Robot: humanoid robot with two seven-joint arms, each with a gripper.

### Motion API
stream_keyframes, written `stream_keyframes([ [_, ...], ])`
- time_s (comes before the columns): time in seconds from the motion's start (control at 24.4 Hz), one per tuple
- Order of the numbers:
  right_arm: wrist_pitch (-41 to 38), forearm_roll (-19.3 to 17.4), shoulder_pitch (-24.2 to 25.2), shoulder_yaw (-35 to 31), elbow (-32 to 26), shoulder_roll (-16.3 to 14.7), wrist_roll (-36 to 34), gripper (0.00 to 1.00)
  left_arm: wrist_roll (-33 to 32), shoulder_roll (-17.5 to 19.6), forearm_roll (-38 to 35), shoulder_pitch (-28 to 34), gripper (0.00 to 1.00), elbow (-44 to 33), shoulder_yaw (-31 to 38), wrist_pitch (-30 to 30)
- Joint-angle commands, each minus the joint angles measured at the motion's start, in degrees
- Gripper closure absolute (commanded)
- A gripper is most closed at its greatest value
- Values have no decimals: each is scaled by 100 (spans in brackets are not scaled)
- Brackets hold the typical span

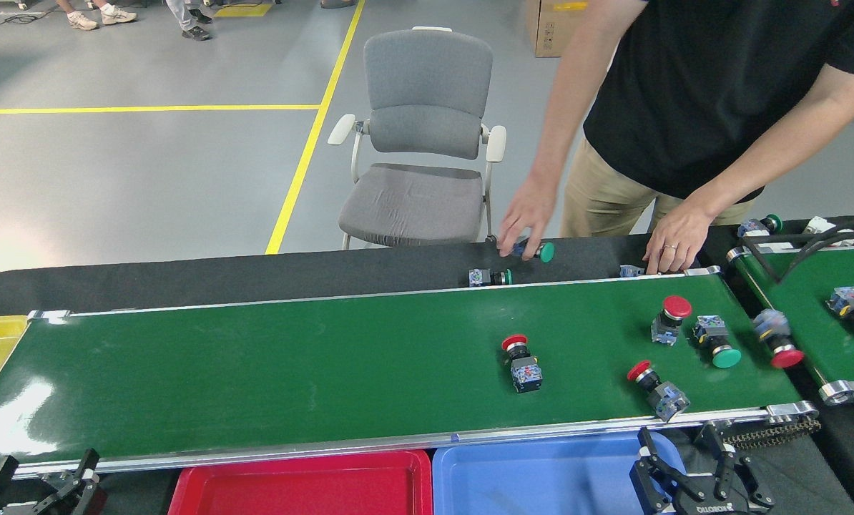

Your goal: Pick switch part from conveyor to tray

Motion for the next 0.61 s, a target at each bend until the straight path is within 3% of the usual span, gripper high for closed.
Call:
stream_keyframes([
  [0.0,32,-16,-177,73,32,24,274,7,22,51,-8,-41,0,-34,44,14],
  [0.25,58,19,-599,451,358,32,476,8,22,43,-17,-94,0,-25,27,5],
  [0.41,656,54,-801,873,516,-12,503,17,22,43,-17,-129,0,-34,9,14],
  [0.57,735,45,-959,970,621,-12,503,15,22,60,-17,-129,0,-43,0,5],
])
